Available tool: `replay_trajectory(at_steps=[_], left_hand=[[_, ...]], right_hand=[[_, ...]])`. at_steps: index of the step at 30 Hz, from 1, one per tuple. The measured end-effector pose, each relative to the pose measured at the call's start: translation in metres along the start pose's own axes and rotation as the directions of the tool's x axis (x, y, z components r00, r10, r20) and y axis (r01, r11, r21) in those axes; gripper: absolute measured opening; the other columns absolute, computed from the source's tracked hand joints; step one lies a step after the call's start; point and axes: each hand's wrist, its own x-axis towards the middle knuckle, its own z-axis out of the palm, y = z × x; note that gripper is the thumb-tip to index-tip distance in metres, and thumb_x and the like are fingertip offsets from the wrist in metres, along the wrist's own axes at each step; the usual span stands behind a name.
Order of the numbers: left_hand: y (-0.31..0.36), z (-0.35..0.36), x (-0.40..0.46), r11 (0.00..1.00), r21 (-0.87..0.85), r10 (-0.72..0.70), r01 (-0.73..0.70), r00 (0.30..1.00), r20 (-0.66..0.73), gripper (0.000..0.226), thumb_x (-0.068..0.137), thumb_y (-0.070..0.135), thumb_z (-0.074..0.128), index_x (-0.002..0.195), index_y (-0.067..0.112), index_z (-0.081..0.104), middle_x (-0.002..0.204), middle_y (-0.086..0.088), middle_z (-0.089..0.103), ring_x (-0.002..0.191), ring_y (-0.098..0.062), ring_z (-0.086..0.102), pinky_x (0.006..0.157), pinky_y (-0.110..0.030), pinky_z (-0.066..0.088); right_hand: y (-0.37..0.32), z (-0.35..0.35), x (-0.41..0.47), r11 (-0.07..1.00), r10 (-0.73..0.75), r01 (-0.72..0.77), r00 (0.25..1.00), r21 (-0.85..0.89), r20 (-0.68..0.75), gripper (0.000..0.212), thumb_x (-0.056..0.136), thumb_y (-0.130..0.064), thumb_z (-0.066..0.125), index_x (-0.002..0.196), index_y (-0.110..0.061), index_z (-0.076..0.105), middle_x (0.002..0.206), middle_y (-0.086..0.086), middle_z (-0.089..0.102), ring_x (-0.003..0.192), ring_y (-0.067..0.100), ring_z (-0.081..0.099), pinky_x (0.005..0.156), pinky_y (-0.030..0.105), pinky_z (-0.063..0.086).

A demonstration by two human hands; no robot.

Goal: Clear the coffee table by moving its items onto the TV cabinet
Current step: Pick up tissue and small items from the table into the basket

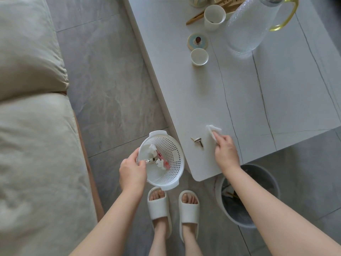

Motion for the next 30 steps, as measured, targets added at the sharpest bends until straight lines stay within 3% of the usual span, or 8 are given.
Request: replay_trajectory(at_steps=[6,8,13,16,18,21,23,30], left_hand=[[-0.001,-0.002,0.001,1.000,0.002,0.016,-0.016,1.000,0.023,0.048,0.083,0.011,0.046,0.123,0.034,0.059,0.097,-0.015,0.062,0.094,-0.031,0.056,0.079,-0.037,0.046],[0.000,-0.002,-0.001,1.000,0.000,0.016,-0.016,1.000,0.026,0.047,0.083,0.012,0.046,0.122,0.034,0.059,0.096,-0.017,0.062,0.092,-0.032,0.056,0.078,-0.037,0.047],[0.002,-0.002,-0.013,1.000,0.015,-0.008,0.008,1.000,0.012,0.046,0.084,0.013,0.046,0.122,0.036,0.059,0.099,-0.014,0.060,0.092,-0.029,0.054,0.074,-0.035,0.046],[0.001,0.000,-0.022,1.000,0.013,-0.027,0.027,1.000,0.013,0.045,0.085,0.013,0.046,0.121,0.036,0.059,0.099,-0.013,0.059,0.090,-0.028,0.054,0.073,-0.034,0.044],[-0.001,0.001,-0.023,0.999,0.013,-0.046,0.046,0.999,0.012,0.046,0.084,0.013,0.046,0.122,0.036,0.059,0.100,-0.013,0.061,0.091,-0.029,0.056,0.075,-0.035,0.046],[-0.003,0.002,-0.022,0.998,0.001,-0.061,0.061,0.998,0.013,0.047,0.084,0.012,0.046,0.122,0.035,0.059,0.100,-0.013,0.062,0.093,-0.030,0.057,0.079,-0.037,0.048],[-0.005,0.003,-0.020,0.998,-0.006,-0.055,0.055,0.998,0.012,0.047,0.083,0.012,0.047,0.122,0.035,0.059,0.100,-0.012,0.063,0.094,-0.030,0.057,0.081,-0.038,0.049],[-0.006,0.002,-0.019,0.999,0.009,-0.048,0.047,0.999,0.022,0.049,0.082,0.012,0.046,0.122,0.037,0.059,0.098,-0.011,0.063,0.096,-0.030,0.057,0.083,-0.041,0.050]], right_hand=[[-0.047,0.058,-0.042,0.969,-0.229,0.243,0.954,-0.051,0.195,0.053,0.089,-0.004,0.043,0.135,-0.031,0.047,0.125,0.004,0.051,0.111,0.025,0.049,0.086,0.032,0.043],[-0.051,0.062,-0.052,0.959,-0.271,0.282,0.944,-0.035,0.187,0.057,0.088,-0.004,0.044,0.135,-0.035,0.045,0.123,0.002,0.052,0.108,0.025,0.051,0.084,0.031,0.041],[-0.028,0.016,-0.047,0.955,-0.257,0.245,0.965,-0.166,-0.054,0.060,0.089,0.002,0.041,0.137,-0.034,0.043,0.104,0.007,0.058,0.086,0.026,0.054,0.082,0.036,0.040],[0.001,-0.019,-0.038,0.971,-0.174,0.126,0.956,-0.205,-0.236,0.063,0.086,0.009,0.043,0.136,-0.029,0.047,0.098,0.012,0.058,0.081,0.028,0.053,0.075,0.043,0.046],[0.020,-0.030,-0.034,0.972,-0.074,0.002,0.952,-0.236,-0.297,0.060,0.086,0.008,0.044,0.134,-0.028,0.049,0.101,0.013,0.058,0.087,0.030,0.052,0.080,0.043,0.042],[0.044,-0.030,-0.032,0.947,0.132,-0.192,0.963,-0.257,-0.235,0.059,0.089,0.002,0.042,0.138,-0.031,0.043,0.112,0.012,0.054,0.105,0.029,0.047,0.092,0.040,0.036],[0.047,-0.020,-0.038,0.943,0.207,-0.242,0.964,-0.227,-0.167,0.060,0.090,0.001,0.039,0.142,-0.030,0.037,0.115,0.011,0.050,0.107,0.028,0.046,0.089,0.039,0.040],[-0.007,0.044,-0.075,0.981,0.022,-0.011,0.998,-0.194,0.050,0.062,0.090,-0.001,0.036,0.144,-0.030,0.030,0.124,0.004,0.052,0.103,0.024,0.051,0.084,0.033,0.042]])
